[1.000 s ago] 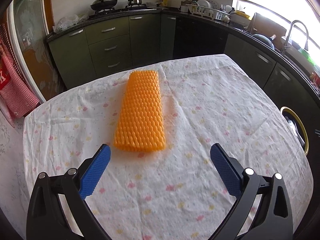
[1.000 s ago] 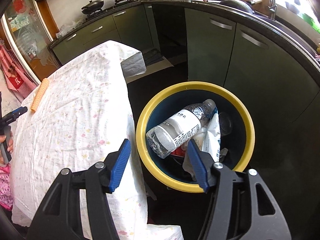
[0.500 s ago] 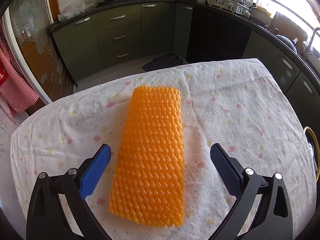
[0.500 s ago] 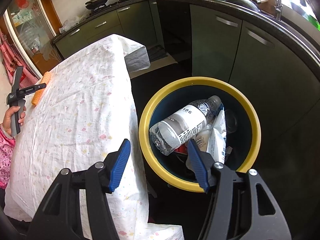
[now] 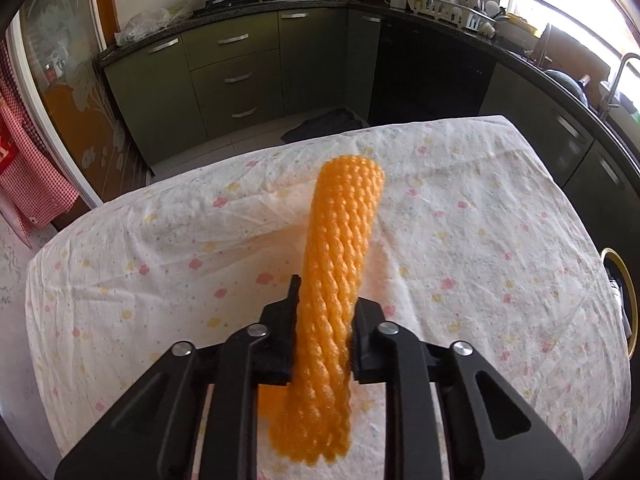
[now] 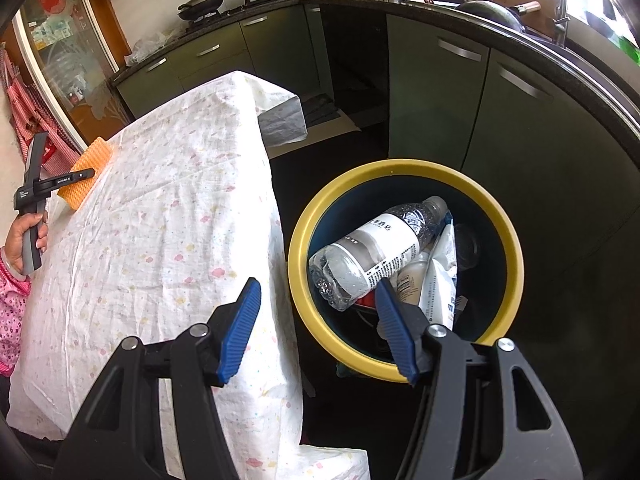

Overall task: Collect trash
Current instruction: 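Carry the foam sleeve over the bin and open the left gripper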

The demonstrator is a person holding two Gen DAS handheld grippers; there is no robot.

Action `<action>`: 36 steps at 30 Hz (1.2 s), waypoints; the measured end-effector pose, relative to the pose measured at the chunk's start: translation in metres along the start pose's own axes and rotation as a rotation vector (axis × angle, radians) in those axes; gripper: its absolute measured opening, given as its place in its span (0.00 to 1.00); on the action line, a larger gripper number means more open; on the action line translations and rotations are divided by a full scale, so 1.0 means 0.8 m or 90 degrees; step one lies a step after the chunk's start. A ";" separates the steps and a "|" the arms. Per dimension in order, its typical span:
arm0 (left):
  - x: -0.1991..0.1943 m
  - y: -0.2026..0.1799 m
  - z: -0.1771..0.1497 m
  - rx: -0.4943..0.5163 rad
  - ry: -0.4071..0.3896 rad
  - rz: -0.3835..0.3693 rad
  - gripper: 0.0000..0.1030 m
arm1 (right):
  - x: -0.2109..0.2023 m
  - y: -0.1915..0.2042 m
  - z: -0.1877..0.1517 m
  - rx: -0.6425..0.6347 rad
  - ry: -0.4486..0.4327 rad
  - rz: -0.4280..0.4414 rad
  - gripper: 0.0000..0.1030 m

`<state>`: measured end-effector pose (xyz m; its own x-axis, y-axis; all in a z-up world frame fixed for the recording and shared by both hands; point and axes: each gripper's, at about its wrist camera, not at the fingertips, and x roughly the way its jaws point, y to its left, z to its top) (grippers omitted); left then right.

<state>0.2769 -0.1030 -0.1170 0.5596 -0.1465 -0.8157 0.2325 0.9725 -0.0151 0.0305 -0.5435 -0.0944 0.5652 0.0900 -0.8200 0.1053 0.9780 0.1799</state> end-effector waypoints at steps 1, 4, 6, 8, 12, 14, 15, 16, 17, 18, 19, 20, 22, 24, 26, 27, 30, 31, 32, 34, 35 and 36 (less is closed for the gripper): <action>-0.008 -0.010 -0.001 0.009 -0.007 -0.007 0.16 | -0.002 -0.001 -0.001 0.001 -0.002 0.000 0.55; -0.040 -0.054 -0.001 0.059 -0.034 -0.024 0.15 | -0.011 -0.005 -0.005 0.003 -0.012 -0.002 0.55; -0.062 -0.095 0.000 0.101 -0.053 -0.046 0.15 | -0.018 -0.010 -0.009 0.006 -0.019 -0.008 0.55; -0.082 -0.145 0.000 0.146 -0.066 -0.077 0.15 | -0.025 -0.018 -0.014 0.012 -0.026 -0.015 0.55; -0.106 -0.249 -0.003 0.226 -0.069 -0.147 0.15 | -0.042 -0.043 -0.026 0.029 -0.038 -0.033 0.55; -0.111 -0.301 -0.007 0.258 -0.063 -0.186 0.15 | -0.051 -0.058 -0.034 0.040 -0.044 -0.048 0.55; -0.112 -0.330 -0.009 0.276 -0.058 -0.207 0.15 | -0.056 -0.066 -0.039 0.047 -0.046 -0.054 0.55; -0.112 -0.357 -0.011 0.292 -0.053 -0.222 0.15 | -0.061 -0.075 -0.044 0.054 -0.048 -0.060 0.55; -0.112 -0.382 -0.014 0.307 -0.047 -0.236 0.15 | -0.066 -0.083 -0.049 0.061 -0.051 -0.067 0.55; -0.110 -0.408 -0.017 0.323 -0.040 -0.250 0.15 | -0.070 -0.091 -0.055 0.067 -0.053 -0.074 0.55; -0.108 -0.433 -0.021 0.336 -0.031 -0.263 0.15 | -0.074 -0.099 -0.059 0.073 -0.054 -0.080 0.56; -0.106 -0.456 -0.025 0.348 -0.022 -0.274 0.15 | -0.078 -0.106 -0.065 0.079 -0.056 -0.086 0.56; -0.099 -0.501 -0.032 0.369 -0.004 -0.292 0.16 | -0.084 -0.121 -0.075 0.091 -0.058 -0.094 0.56; -0.090 -0.538 -0.039 0.386 0.008 -0.300 0.17 | -0.087 -0.134 -0.084 0.103 -0.058 -0.097 0.57; -0.080 -0.568 -0.043 0.394 0.026 -0.304 0.20 | -0.087 -0.145 -0.092 0.116 -0.058 -0.097 0.57; -0.072 -0.581 -0.043 0.395 0.036 -0.306 0.23 | -0.085 -0.150 -0.094 0.122 -0.056 -0.097 0.58; -0.054 -0.614 -0.043 0.382 0.058 -0.308 0.43 | -0.080 -0.161 -0.100 0.135 -0.054 -0.090 0.58; -0.049 -0.624 -0.043 0.380 0.064 -0.307 0.54 | -0.079 -0.161 -0.100 0.137 -0.054 -0.089 0.59; -0.046 -0.632 -0.044 0.376 0.065 -0.304 0.75 | -0.078 -0.162 -0.101 0.139 -0.055 -0.087 0.59; -0.045 -0.638 -0.048 0.367 0.059 -0.297 0.81 | -0.078 -0.163 -0.101 0.140 -0.058 -0.083 0.59; -0.048 -0.638 -0.051 0.366 0.059 -0.301 0.81 | -0.078 -0.161 -0.101 0.137 -0.059 -0.081 0.59; -0.051 -0.634 -0.053 0.367 0.056 -0.307 0.81 | -0.079 -0.159 -0.101 0.135 -0.059 -0.080 0.59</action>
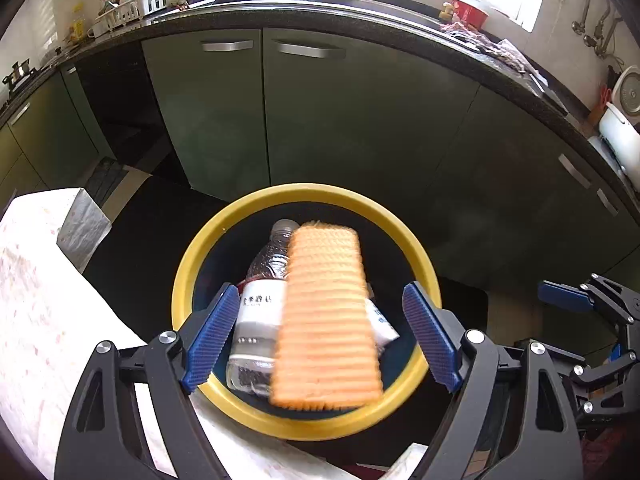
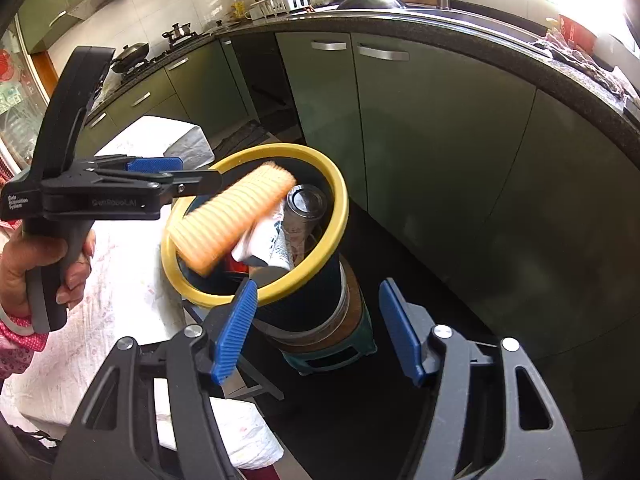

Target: Collect trash

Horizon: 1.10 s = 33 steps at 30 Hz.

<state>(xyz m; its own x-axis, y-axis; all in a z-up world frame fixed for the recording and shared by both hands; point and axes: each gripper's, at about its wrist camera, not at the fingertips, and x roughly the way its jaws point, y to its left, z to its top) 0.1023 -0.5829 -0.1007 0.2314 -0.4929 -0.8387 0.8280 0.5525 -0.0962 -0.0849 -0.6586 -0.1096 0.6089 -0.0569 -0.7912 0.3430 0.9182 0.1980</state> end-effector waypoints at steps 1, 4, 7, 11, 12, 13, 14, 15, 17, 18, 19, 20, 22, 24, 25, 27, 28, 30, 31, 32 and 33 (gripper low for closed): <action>-0.008 0.002 -0.006 0.003 -0.007 0.005 0.81 | -0.001 0.003 0.000 -0.002 0.000 0.001 0.59; -0.046 0.018 -0.033 -0.013 -0.044 0.028 0.88 | -0.005 0.014 -0.004 -0.008 -0.002 0.010 0.61; -0.101 0.046 -0.074 -0.049 -0.098 0.064 0.93 | -0.008 0.031 -0.010 -0.015 -0.004 0.026 0.62; -0.191 0.088 -0.150 -0.111 -0.182 0.125 0.95 | -0.013 0.066 -0.015 -0.039 -0.015 0.057 0.64; -0.214 0.097 -0.172 -0.125 -0.196 0.149 0.95 | -0.016 0.077 -0.017 -0.046 -0.020 0.064 0.65; -0.233 0.105 -0.193 -0.140 -0.204 0.168 0.95 | -0.019 0.089 -0.017 -0.056 -0.027 0.069 0.67; -0.253 0.115 -0.216 -0.156 -0.212 0.187 0.95 | -0.022 0.100 -0.017 -0.065 -0.034 0.072 0.68; -0.272 0.123 -0.237 -0.173 -0.216 0.213 0.95 | -0.026 0.113 -0.018 -0.075 -0.041 0.075 0.68; -0.307 0.137 -0.282 -0.201 -0.219 0.280 0.95 | -0.036 0.137 -0.020 -0.096 -0.059 0.085 0.76; -0.321 0.142 -0.302 -0.213 -0.217 0.304 0.95 | -0.041 0.148 -0.020 -0.104 -0.069 0.089 0.78; -0.335 0.147 -0.322 -0.231 -0.212 0.329 0.95 | -0.047 0.159 -0.021 -0.113 -0.081 0.091 0.81; -0.348 0.152 -0.342 -0.251 -0.204 0.353 0.95 | -0.053 0.169 -0.022 -0.121 -0.091 0.093 0.84; -0.372 0.162 -0.380 -0.289 -0.192 0.390 0.95 | -0.065 0.188 -0.024 -0.136 -0.108 0.096 0.90; -0.399 0.173 -0.418 -0.324 -0.196 0.411 0.95 | -0.076 0.202 -0.026 -0.148 -0.117 0.104 0.91; -0.410 0.174 -0.432 -0.337 -0.203 0.418 0.95 | -0.081 0.207 -0.026 -0.153 -0.122 0.104 0.92; -0.433 0.171 -0.455 -0.353 -0.223 0.438 0.95 | -0.092 0.220 -0.029 -0.169 -0.136 0.094 0.93; -0.444 0.167 -0.464 -0.356 -0.233 0.455 0.95 | -0.097 0.224 -0.030 -0.177 -0.143 0.087 0.93; -0.465 0.160 -0.482 -0.360 -0.259 0.480 0.95 | -0.107 0.231 -0.034 -0.190 -0.158 0.070 0.93; -0.473 0.154 -0.486 -0.364 -0.270 0.483 0.95 | -0.111 0.235 -0.036 -0.193 -0.166 0.062 0.93; -0.480 0.151 -0.492 -0.367 -0.282 0.485 0.95 | -0.116 0.236 -0.039 -0.193 -0.176 0.058 0.93; -0.486 0.147 -0.495 -0.369 -0.291 0.492 0.95 | -0.121 0.237 -0.042 -0.193 -0.184 0.055 0.93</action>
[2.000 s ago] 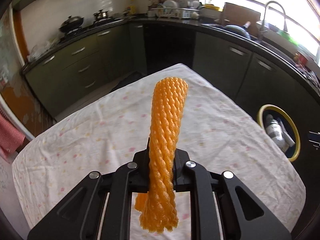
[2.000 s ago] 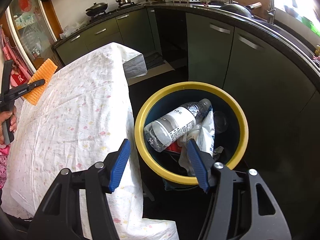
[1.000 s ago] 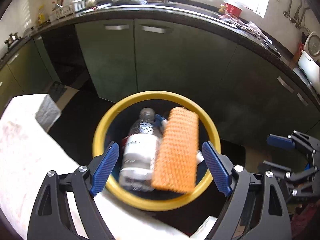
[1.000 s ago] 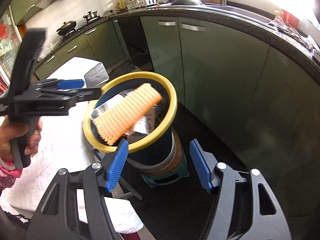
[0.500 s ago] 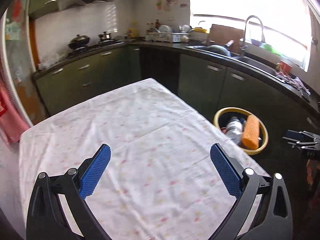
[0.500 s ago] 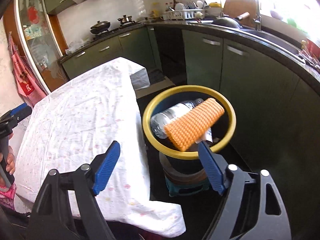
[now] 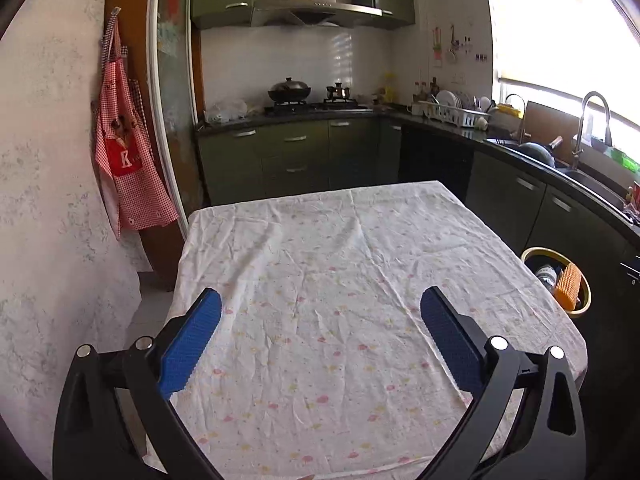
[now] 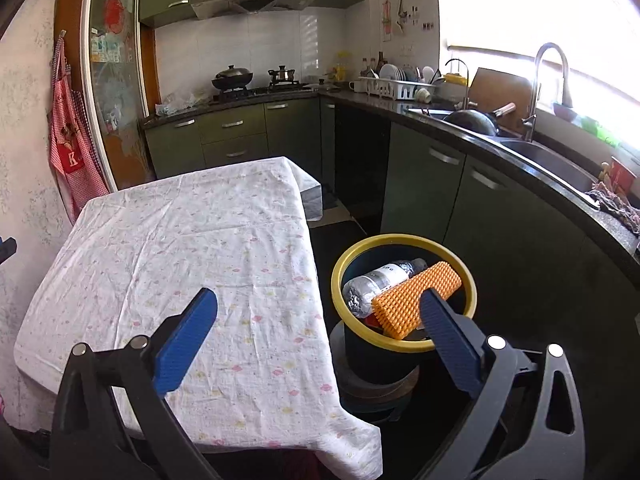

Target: Collect trash

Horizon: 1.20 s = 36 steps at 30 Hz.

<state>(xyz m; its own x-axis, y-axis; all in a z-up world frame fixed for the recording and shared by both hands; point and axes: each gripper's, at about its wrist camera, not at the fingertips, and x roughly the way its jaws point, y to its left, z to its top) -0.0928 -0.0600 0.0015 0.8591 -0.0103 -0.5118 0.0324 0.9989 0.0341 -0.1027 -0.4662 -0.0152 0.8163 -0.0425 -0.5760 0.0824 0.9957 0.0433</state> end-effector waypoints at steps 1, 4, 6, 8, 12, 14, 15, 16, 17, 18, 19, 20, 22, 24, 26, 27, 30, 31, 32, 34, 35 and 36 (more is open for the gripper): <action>-0.004 -0.001 0.001 -0.003 -0.007 0.007 0.95 | -0.002 0.001 -0.001 -0.001 -0.003 -0.004 0.94; -0.014 0.001 0.000 -0.011 -0.011 0.009 0.96 | -0.005 0.001 -0.004 -0.002 -0.003 -0.002 0.94; -0.016 -0.003 0.000 -0.010 -0.012 0.009 0.95 | -0.004 0.002 -0.006 -0.002 -0.001 0.003 0.93; -0.017 -0.009 0.000 -0.009 -0.012 0.007 0.95 | -0.003 0.000 -0.008 0.002 0.001 0.006 0.94; -0.017 -0.023 0.002 0.004 -0.011 0.004 0.95 | -0.001 -0.003 -0.008 0.007 0.001 0.008 0.94; -0.018 -0.025 0.003 0.007 -0.012 0.002 0.95 | -0.001 -0.003 -0.008 0.009 -0.001 0.009 0.94; -0.018 -0.026 0.003 0.008 -0.012 0.000 0.95 | -0.001 -0.003 -0.008 0.010 -0.002 0.010 0.93; -0.018 -0.027 0.004 0.008 -0.011 -0.001 0.96 | 0.000 -0.004 -0.008 0.011 -0.002 0.011 0.94; -0.018 -0.027 0.004 0.008 -0.011 -0.001 0.95 | 0.000 -0.004 -0.008 0.012 -0.002 0.011 0.93; -0.019 -0.028 0.004 0.008 -0.012 -0.002 0.95 | 0.001 -0.004 -0.008 0.012 -0.002 0.011 0.94; -0.018 -0.028 0.004 0.008 -0.011 -0.002 0.95 | 0.002 -0.004 -0.008 0.012 -0.001 0.011 0.94; -0.018 -0.028 0.003 0.010 -0.011 -0.002 0.95 | 0.001 -0.003 -0.009 0.011 -0.001 0.011 0.94; -0.017 -0.027 0.004 0.009 -0.010 -0.003 0.95 | 0.001 -0.003 -0.009 0.012 -0.002 0.011 0.93; -0.017 -0.028 0.003 0.009 -0.010 -0.005 0.95 | 0.001 -0.003 -0.009 0.011 -0.003 0.011 0.94; -0.017 -0.028 0.003 0.010 -0.011 -0.005 0.95 | 0.000 -0.002 -0.008 0.011 -0.003 0.011 0.94; -0.017 -0.028 0.003 0.010 -0.010 -0.006 0.96 | 0.001 -0.002 -0.008 0.011 -0.004 0.011 0.94; -0.017 -0.028 0.003 0.010 -0.010 -0.008 0.95 | 0.001 -0.002 -0.008 0.011 -0.004 0.011 0.94; -0.016 -0.028 0.003 0.010 -0.011 -0.008 0.95 | 0.001 -0.002 -0.008 0.011 -0.004 0.011 0.94; -0.016 -0.029 0.003 0.011 -0.010 -0.008 0.95 | 0.001 -0.002 -0.008 0.011 -0.005 0.011 0.94; -0.016 -0.030 0.003 0.014 -0.009 -0.009 0.96 | 0.001 -0.002 -0.008 0.012 -0.005 0.011 0.94; -0.016 -0.030 0.004 0.014 -0.009 -0.010 0.96 | 0.001 -0.002 -0.007 0.012 -0.005 0.010 0.94; -0.016 -0.031 0.004 0.015 -0.009 -0.011 0.95 | 0.001 -0.001 -0.007 0.013 -0.005 0.010 0.94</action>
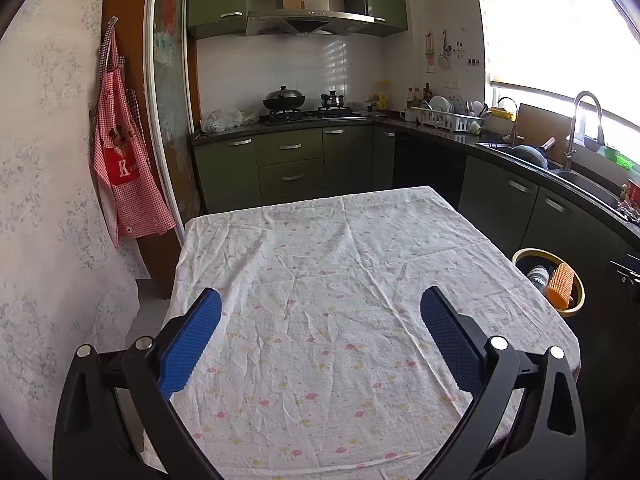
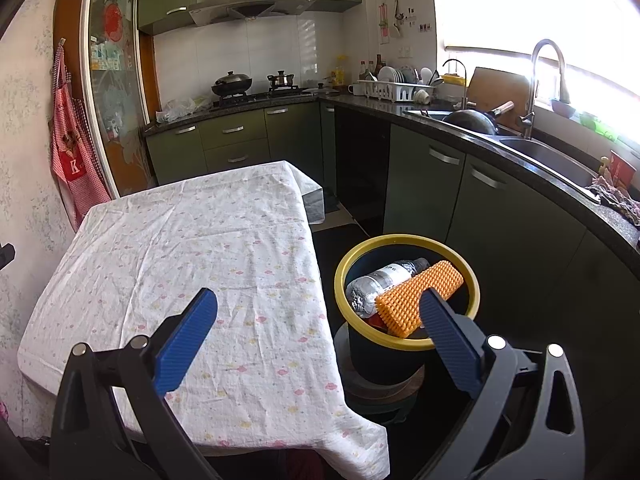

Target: Collect trash

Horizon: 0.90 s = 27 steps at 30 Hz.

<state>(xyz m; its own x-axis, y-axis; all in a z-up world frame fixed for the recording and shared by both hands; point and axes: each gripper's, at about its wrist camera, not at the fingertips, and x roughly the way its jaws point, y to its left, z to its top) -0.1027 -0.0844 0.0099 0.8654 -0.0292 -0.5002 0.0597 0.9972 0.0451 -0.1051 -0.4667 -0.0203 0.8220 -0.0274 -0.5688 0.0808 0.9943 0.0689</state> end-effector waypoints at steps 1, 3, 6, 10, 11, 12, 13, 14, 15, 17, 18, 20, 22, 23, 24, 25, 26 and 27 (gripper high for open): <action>0.000 -0.001 0.000 0.000 0.001 -0.001 0.95 | 0.000 0.000 0.000 0.000 0.000 0.000 0.94; 0.001 -0.001 0.001 0.001 0.000 -0.004 0.95 | 0.000 0.000 0.000 0.000 0.000 -0.001 0.94; 0.001 -0.003 0.001 0.004 0.001 -0.006 0.95 | 0.000 -0.001 0.001 0.001 0.001 -0.001 0.93; 0.002 -0.005 0.001 0.006 0.004 -0.008 0.95 | 0.000 -0.001 0.001 0.002 0.001 -0.002 0.94; 0.002 -0.005 0.000 0.006 0.004 -0.009 0.95 | 0.000 -0.001 0.001 0.002 0.001 -0.002 0.94; 0.002 -0.005 0.000 0.006 0.005 -0.010 0.95 | 0.000 -0.001 0.001 0.002 0.000 -0.002 0.94; 0.002 -0.006 0.000 0.007 0.005 -0.010 0.95 | 0.000 -0.001 0.001 0.003 0.000 -0.001 0.94; 0.002 -0.006 0.001 0.007 0.005 -0.010 0.95 | 0.000 -0.001 0.001 0.003 -0.001 -0.002 0.94; 0.002 -0.007 0.001 0.008 0.005 -0.011 0.95 | 0.000 -0.001 0.001 0.003 -0.002 -0.003 0.94; 0.002 -0.008 0.001 0.010 0.005 -0.012 0.96 | -0.002 -0.002 0.001 0.005 -0.005 -0.003 0.94; 0.002 -0.008 0.001 0.011 0.005 -0.012 0.95 | -0.003 -0.002 0.002 0.005 -0.006 -0.003 0.94; 0.002 -0.009 0.000 0.013 0.005 -0.013 0.95 | -0.004 -0.002 0.002 0.007 -0.009 -0.004 0.94; 0.001 -0.010 0.000 0.014 0.005 -0.013 0.96 | -0.004 -0.002 0.002 0.007 -0.010 -0.005 0.94; 0.002 -0.010 0.000 0.014 0.005 -0.012 0.96 | -0.004 -0.002 0.002 0.008 -0.011 -0.005 0.94; 0.001 -0.010 0.000 0.013 0.006 -0.012 0.96 | -0.004 -0.002 0.002 0.008 -0.010 -0.005 0.94; 0.001 -0.010 0.000 0.013 0.006 -0.013 0.96 | -0.004 -0.002 0.003 0.007 -0.010 -0.004 0.94; 0.001 -0.010 0.000 0.013 0.006 -0.012 0.96 | -0.004 -0.002 0.003 0.007 -0.011 -0.005 0.94; 0.001 -0.010 0.000 0.013 0.005 -0.012 0.96 | -0.004 -0.002 0.003 0.008 -0.011 -0.004 0.94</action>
<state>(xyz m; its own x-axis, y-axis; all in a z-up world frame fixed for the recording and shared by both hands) -0.1022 -0.0922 0.0094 0.8600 -0.0468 -0.5081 0.0855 0.9949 0.0530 -0.1071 -0.4685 -0.0167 0.8314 -0.0360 -0.5545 0.0929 0.9929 0.0749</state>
